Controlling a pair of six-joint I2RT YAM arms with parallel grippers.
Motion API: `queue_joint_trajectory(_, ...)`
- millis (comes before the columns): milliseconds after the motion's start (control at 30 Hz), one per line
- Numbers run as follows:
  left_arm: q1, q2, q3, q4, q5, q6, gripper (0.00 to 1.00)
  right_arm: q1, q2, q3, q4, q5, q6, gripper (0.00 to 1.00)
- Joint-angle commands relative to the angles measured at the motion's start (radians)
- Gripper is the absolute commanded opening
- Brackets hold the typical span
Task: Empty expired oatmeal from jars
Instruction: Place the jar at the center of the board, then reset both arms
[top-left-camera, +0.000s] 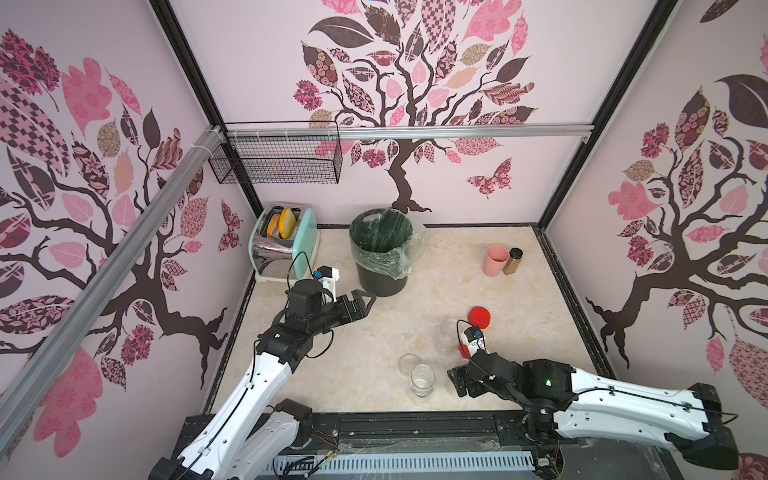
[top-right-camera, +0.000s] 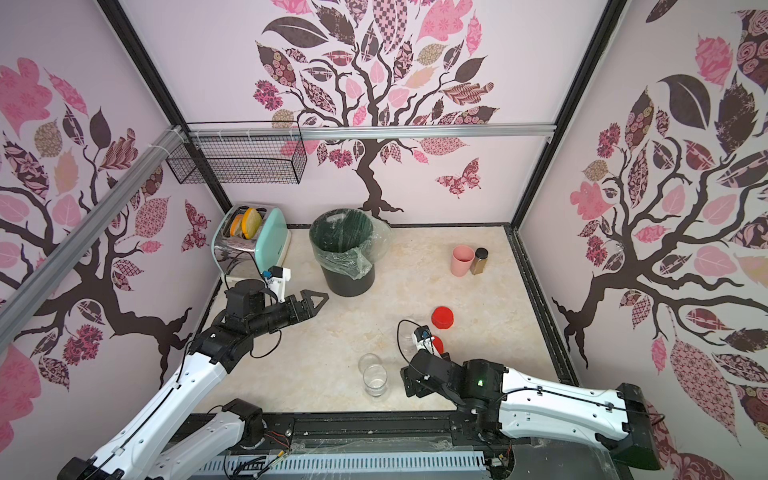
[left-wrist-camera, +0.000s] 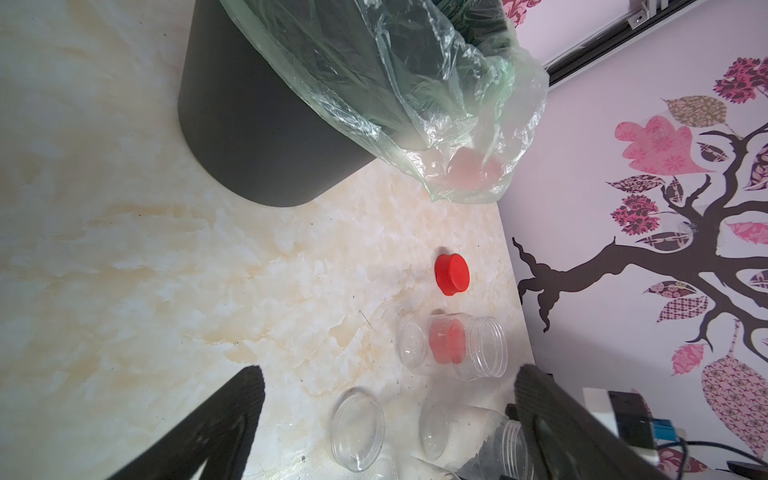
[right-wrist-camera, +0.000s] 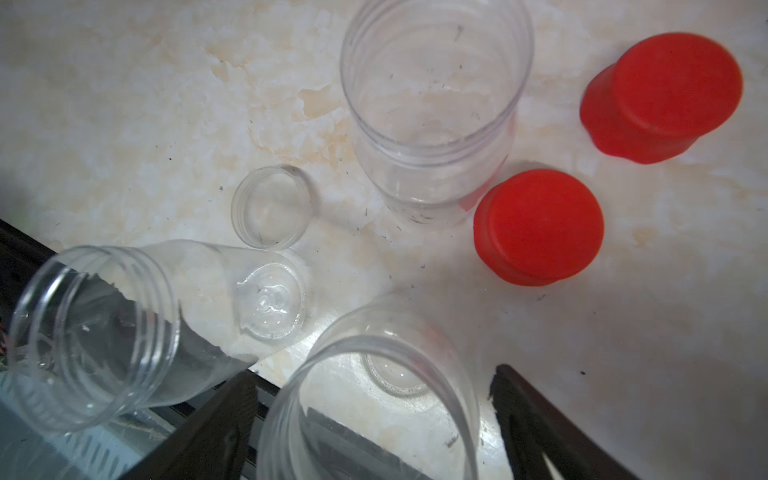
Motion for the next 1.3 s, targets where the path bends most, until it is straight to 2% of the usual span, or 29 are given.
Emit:
queue_joint_trajectory(0, 0.004, -0.031, 0.005, -0.065, -0.134, 0.105, 0.98, 0.003, -0.065, 0.119, -0.087, 0.11, -0.071, 0.92)
queue_joint_trajectory(133, 0.005, -0.055, 0.015, -0.088, -0.301, 0.227, 0.98, -0.026, -0.163, 0.148, 0.031, 0.294, -0.28, 0.96)
queue_joint_trajectory(167, 0.005, -0.058, 0.011, -0.072, -0.333, 0.26, 0.98, -0.054, -0.177, 0.137, 0.093, 0.331, -0.353, 0.97)
queue_joint_trajectory(233, 0.005, -0.058, 0.004, -0.053, -0.477, 0.297, 0.98, -0.191, -0.195, 0.102, 0.259, 0.34, -0.51, 0.98)
queue_joint_trajectory(267, 0.007, -0.052, -0.004, -0.038, -0.534, 0.313, 0.98, -0.276, -0.2, 0.078, 0.345, 0.294, -0.558, 0.99)
queue_joint_trajectory(300, 0.019, -0.035, -0.024, -0.007, -0.571, 0.343, 0.98, -0.405, -0.198, 0.049, 0.44, 0.204, -0.591, 0.99)
queue_joint_trajectory(433, 0.081, 0.075, -0.038, 0.046, -0.611, 0.427, 0.94, -0.908, -0.075, -0.026, 0.682, -0.235, -0.564, 0.99)
queue_joint_trajectory(500, 0.129, 0.123, -0.038, 0.072, -0.611, 0.432, 0.93, -1.027, 0.012, -0.07, 0.811, -0.276, -0.58, 0.99)
queue_joint_trajectory(633, 0.173, 0.147, -0.145, 0.273, -0.702, 0.536, 0.93, -1.058, 0.132, -0.189, 1.137, -0.196, -0.709, 0.99)
queue_joint_trajectory(733, 0.195, 0.152, -0.3, 0.543, -0.69, 0.638, 0.92, -1.059, 0.236, -0.228, 1.295, -0.145, -0.796, 0.99)
queue_joint_trajectory(767, 0.209, 0.162, -0.358, 0.676, -0.664, 0.671, 0.92, -1.06, 0.28, -0.231, 1.327, -0.121, -0.814, 1.0)
queue_joint_trajectory(800, 0.231, 0.179, -0.392, 0.732, -0.609, 0.694, 0.91, -1.068, 0.318, -0.233, 1.357, -0.115, -0.831, 0.99)
queue_joint_trajectory(867, 0.288, 0.253, -0.389, 0.784, -0.537, 0.669, 0.88, -1.075, 0.379, -0.243, 1.414, -0.114, -0.852, 0.99)
queue_joint_trajectory(1067, 0.329, 0.424, -0.364, 0.96, -0.527, 0.644, 0.86, -1.097, 0.538, -0.31, 1.637, -0.121, -0.87, 0.99)
queue_joint_trajectory(1200, 0.334, 0.498, -0.352, 1.071, -0.609, 0.601, 0.85, -1.114, 0.547, -0.292, 1.618, -0.141, -0.87, 0.99)
queue_joint_trajectory(1267, 0.343, 0.532, -0.357, 1.124, -0.595, 0.575, 0.85, -1.114, 0.527, -0.295, 1.584, -0.17, -0.859, 0.99)
